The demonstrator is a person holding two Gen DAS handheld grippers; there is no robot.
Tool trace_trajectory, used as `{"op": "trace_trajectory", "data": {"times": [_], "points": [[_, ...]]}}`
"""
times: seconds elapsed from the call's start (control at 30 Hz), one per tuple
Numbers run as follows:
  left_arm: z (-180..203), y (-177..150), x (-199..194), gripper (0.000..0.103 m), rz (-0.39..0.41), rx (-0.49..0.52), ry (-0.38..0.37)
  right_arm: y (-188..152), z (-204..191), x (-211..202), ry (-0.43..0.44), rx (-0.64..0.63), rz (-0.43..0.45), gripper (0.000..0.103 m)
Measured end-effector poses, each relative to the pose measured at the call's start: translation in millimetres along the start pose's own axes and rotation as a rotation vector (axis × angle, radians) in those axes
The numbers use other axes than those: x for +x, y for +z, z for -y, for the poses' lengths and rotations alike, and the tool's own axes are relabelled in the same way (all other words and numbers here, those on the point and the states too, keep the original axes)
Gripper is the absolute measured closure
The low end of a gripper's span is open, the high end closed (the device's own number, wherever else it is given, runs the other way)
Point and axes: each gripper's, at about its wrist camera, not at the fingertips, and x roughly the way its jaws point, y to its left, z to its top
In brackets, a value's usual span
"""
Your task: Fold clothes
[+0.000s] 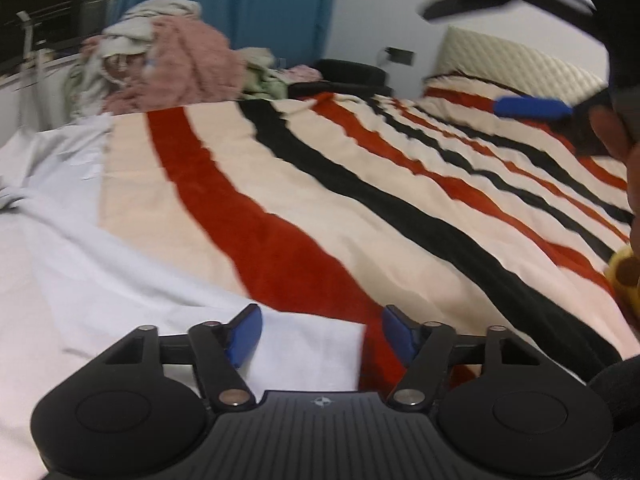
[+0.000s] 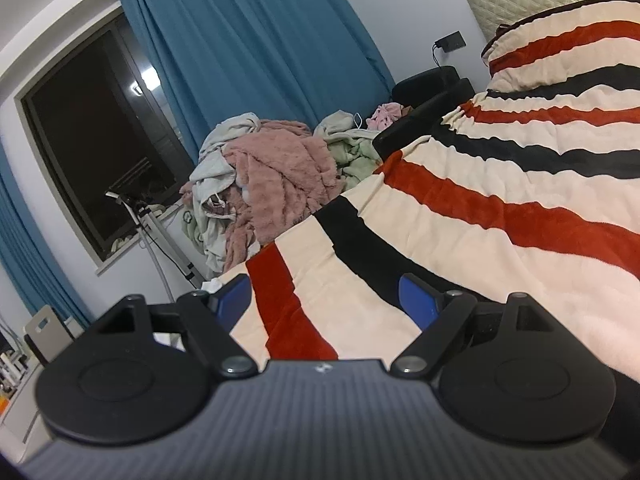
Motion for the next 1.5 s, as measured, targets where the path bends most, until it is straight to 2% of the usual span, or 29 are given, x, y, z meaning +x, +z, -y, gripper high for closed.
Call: {"op": "trace_trajectory", "data": {"times": [0.03,0.07,0.13,0.23,0.3,0.43,0.53,0.6,0.7,0.8,0.9,1.0,1.07,1.1,1.27,1.43,1.5], "points": [[2.6,-1.5,6.1,0.056,-0.008,0.019,-0.001,-1.5,-1.3,1.0,-0.002,-0.007,-0.005,0.020],[3.9,-3.3,11.1,0.076,-0.020,0.035,0.019,-3.1,-2.7,2.5,-0.003,-0.016,-0.011,0.020],[-0.1,-5.0,15.1,0.096,-0.028,0.042,0.047,-6.3,-5.4,6.0,0.002,-0.032,-0.027,0.020],[-17.6,-1.4,-11.8,0.097,0.019,-0.043,0.050,-10.0,-8.2,10.1,0.018,-0.039,-0.050,0.020],[-30.4,1.7,-46.7,0.097,0.075,-0.108,0.061,-11.0,-10.7,9.7,0.016,-0.045,-0.051,0.020],[-64.8,4.0,-128.2,0.097,0.188,-0.385,0.086,-12.0,-19.7,2.6,0.039,-0.061,-0.038,0.020],[-81.1,-15.8,-186.5,0.097,0.283,-0.575,0.117,-14.5,-29.4,-2.9,0.066,-0.087,-0.037,0.020],[-91.4,-37.2,-213.2,0.097,0.301,-0.687,0.177,-17.4,-36.2,-6.0,0.079,-0.108,-0.042,0.020],[-110.5,-68.2,-230.1,0.098,0.244,-0.807,0.295,-25.4,-46.4,-8.7,0.098,-0.144,-0.065,0.020],[-123.6,-83.7,-228.9,0.099,0.159,-0.821,0.368,-34.5,-57.8,-9.1,0.119,-0.186,-0.101,0.020],[-132.1,-88.6,-231.0,0.097,0.123,-0.817,0.354,-45.0,-72.3,-9.3,0.152,-0.237,-0.153,0.021],[-135.2,-83.5,-231.9,0.080,0.099,-0.799,0.309,-52.8,-91.3,-18.5,0.175,-0.293,-0.178,0.021],[-136.4,-82.6,-235.7,0.063,0.087,-0.778,0.292,-53.9,-107.0,-28.3,0.180,-0.345,-0.171,0.021],[-136.5,-82.1,-237.5,0.061,0.080,-0.769,0.288,-53.2,-117.3,-34.8,0.187,-0.374,-0.170,0.021],[-130.0,-69.7,-250.6,0.055,0.029,-0.711,0.293,-30.7,-158.2,-71.7,0.244,-0.385,-0.188,0.022],[-139.4,-52.2,-251.3,0.052,-0.042,-0.748,0.297,-7.6,-193.0,-105.4,0.303,-0.403,-0.198,0.022],[-145.0,-44.8,-249.3,0.051,-0.075,-0.761,0.316,0.6,-207.8,-115.0,0.301,-0.422,-0.193,0.022]]}}
